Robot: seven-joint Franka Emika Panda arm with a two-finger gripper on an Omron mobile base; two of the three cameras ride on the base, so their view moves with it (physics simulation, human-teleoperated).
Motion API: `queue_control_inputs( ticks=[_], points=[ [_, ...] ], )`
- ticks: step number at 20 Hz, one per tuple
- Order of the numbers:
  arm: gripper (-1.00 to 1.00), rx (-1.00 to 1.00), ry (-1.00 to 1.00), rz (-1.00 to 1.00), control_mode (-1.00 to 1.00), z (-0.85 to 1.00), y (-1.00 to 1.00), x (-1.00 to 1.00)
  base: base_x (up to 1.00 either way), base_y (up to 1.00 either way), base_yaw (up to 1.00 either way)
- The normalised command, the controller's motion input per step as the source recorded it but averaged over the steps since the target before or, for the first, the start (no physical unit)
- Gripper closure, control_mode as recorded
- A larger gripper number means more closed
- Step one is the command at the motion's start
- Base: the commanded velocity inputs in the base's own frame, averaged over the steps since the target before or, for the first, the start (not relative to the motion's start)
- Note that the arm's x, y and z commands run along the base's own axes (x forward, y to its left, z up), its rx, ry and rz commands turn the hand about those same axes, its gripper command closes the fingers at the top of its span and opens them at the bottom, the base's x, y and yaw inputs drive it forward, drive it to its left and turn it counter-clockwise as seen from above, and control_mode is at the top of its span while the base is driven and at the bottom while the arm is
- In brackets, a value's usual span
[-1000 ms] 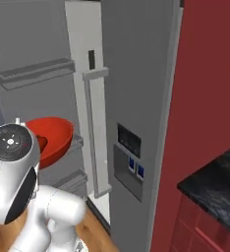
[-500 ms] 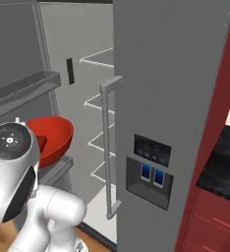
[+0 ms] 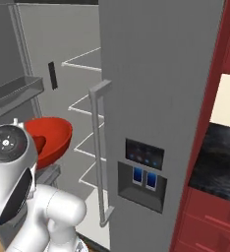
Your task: Place the bowl with the bell pepper and potato on the top shelf of the fridge. Place the bowl with the steaks on the second highest shelf of the fridge.
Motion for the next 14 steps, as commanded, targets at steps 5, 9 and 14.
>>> queue_control_inputs(
  ticks=[5, 9, 14],
  points=[
    [1.0, 0.0, 0.0, 0.0, 1.0, 0.0, 0.0, 0.0, 0.4, 0.17, -0.15],
    [1.0, 0.0, 0.0, 0.0, 1.0, 0.0, 0.0, 0.0, 0.05, 0.59, -0.09],
    [1.0, 0.0, 0.0, 0.0, 1.0, 0.0, 0.0, 0.0, 0.31, 0.44, -0.19]
  ],
)
